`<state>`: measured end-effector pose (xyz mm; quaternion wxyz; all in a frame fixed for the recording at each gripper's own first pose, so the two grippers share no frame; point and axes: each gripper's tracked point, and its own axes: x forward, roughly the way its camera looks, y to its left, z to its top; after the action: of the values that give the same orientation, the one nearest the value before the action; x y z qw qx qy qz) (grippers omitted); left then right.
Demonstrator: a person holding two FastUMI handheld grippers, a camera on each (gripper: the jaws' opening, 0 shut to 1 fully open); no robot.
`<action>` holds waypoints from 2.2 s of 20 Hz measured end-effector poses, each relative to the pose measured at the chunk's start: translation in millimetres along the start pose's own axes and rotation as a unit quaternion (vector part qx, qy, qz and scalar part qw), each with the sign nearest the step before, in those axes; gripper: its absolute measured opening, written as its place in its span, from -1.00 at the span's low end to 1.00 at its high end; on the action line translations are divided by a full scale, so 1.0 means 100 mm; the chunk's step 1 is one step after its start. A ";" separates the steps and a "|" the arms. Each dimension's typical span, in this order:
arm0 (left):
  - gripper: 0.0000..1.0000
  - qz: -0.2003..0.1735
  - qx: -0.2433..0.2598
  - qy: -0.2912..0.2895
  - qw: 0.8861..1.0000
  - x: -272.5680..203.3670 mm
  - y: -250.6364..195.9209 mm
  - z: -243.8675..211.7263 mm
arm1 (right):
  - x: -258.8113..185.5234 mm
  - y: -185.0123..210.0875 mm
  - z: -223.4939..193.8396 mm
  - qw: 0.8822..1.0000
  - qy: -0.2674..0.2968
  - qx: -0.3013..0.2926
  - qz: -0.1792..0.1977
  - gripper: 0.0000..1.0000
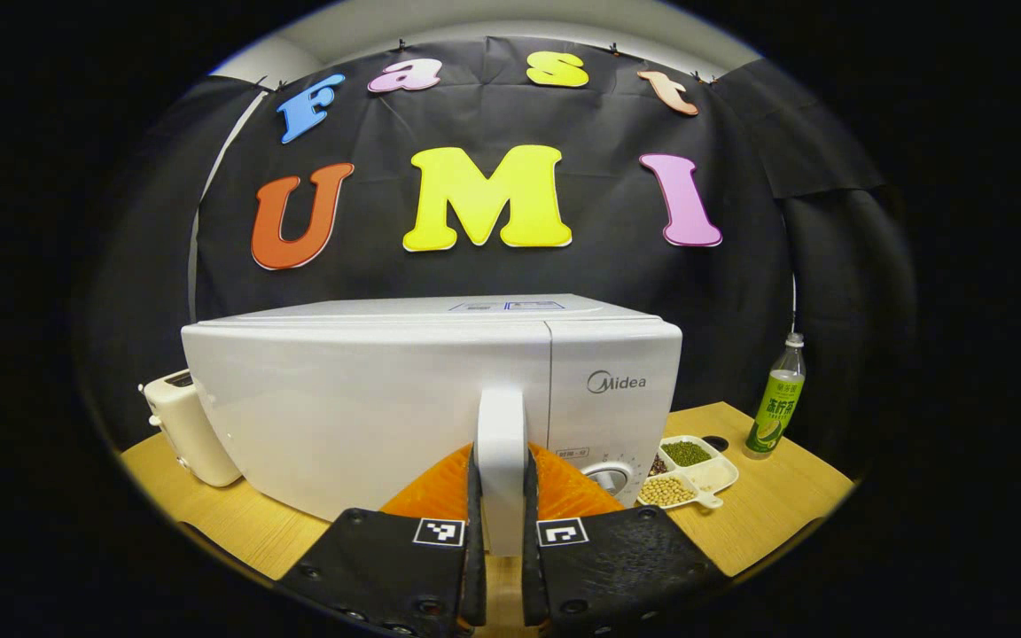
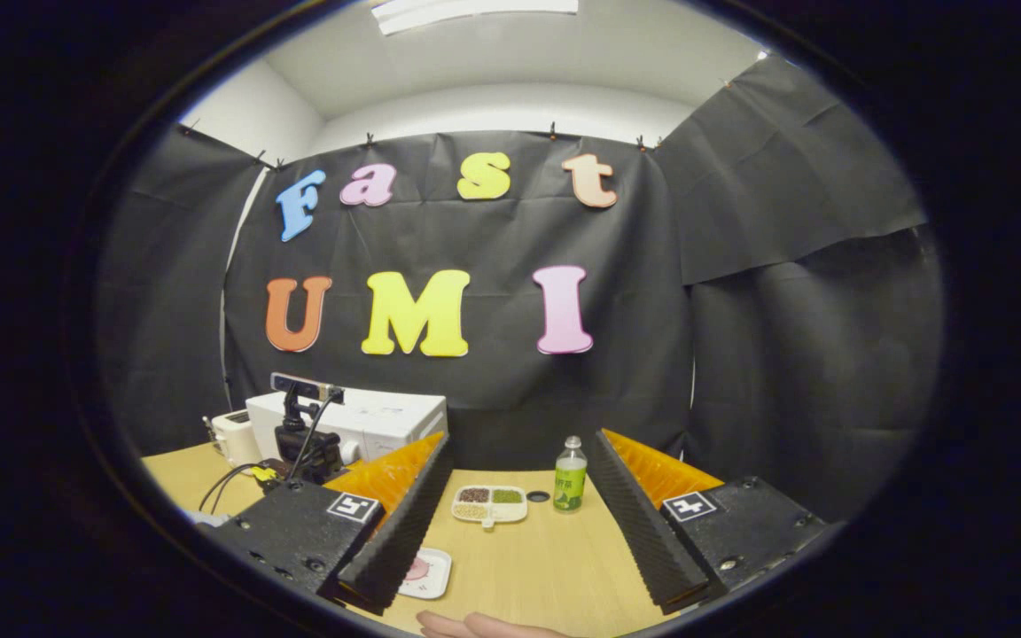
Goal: Open the microwave oven with the left hand, put the food in, and close the microwave oven.
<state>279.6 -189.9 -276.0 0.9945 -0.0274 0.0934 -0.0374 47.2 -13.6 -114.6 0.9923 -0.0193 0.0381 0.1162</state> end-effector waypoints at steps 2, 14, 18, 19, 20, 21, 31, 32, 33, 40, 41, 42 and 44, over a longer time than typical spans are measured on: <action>-0.69 -0.010 -0.001 0.006 1.000 -0.03 0.01 -0.02 | 0.03 -0.01 -0.07 1.000 0.011 0.008 0.004 1.00; -0.70 0.004 0.042 0.003 0.999 0.03 0.01 -0.03 | 0.03 0.06 -0.17 1.000 0.021 0.010 0.007 1.00; -0.69 -0.015 0.011 0.010 1.000 -0.01 -0.02 -0.06 | 0.00 0.07 -0.23 1.000 0.027 0.013 0.011 0.87; -0.69 -0.023 -0.006 0.017 1.000 -0.02 -0.01 -0.09 | 0.01 0.07 -0.24 0.999 0.027 0.015 0.013 0.87; -0.69 -0.032 -0.018 0.026 0.999 -0.03 -0.03 -0.12 | 0.02 0.05 -0.24 0.999 0.027 0.015 0.011 0.87; -0.69 -0.034 -0.033 0.024 0.999 -0.10 -0.04 -0.17 | 0.04 0.02 -0.26 1.000 0.027 0.014 0.008 0.87; -1.00 -0.052 0.011 0.002 0.999 -0.80 0.17 -0.22 | 0.06 -0.05 -0.37 0.999 0.035 0.019 -0.003 0.86; -1.00 -0.061 0.009 -0.001 0.998 -0.93 0.22 -0.23 | 0.05 -0.03 -0.36 0.999 0.035 0.021 -0.002 0.86; -1.00 -0.071 0.008 0.002 0.997 -1.07 0.28 -0.26 | 0.03 -0.02 -0.38 0.999 0.036 0.022 -0.002 0.86; -0.67 -0.090 0.007 -0.024 0.996 -1.87 0.89 -0.38 | -0.24 0.27 -0.40 0.999 0.041 0.019 0.006 0.86; -0.84 -0.086 0.009 -0.025 0.996 -1.96 0.99 -0.41 | -0.29 0.33 -0.40 0.999 0.043 0.019 0.010 0.86; -0.70 -0.075 0.011 -0.026 0.997 -2.05 1.12 -0.43 | -0.33 0.39 -0.39 0.999 0.043 0.019 0.015 0.87; -0.41 -0.053 0.008 -0.026 0.998 -2.20 1.40 -0.49 | -0.40 0.50 -0.37 0.999 0.040 0.016 0.022 1.00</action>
<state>64.9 -35.7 -292.6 0.9935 -0.0249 0.0657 -0.0897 -6.2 23.9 -149.9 0.9873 -0.0075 0.0805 0.1365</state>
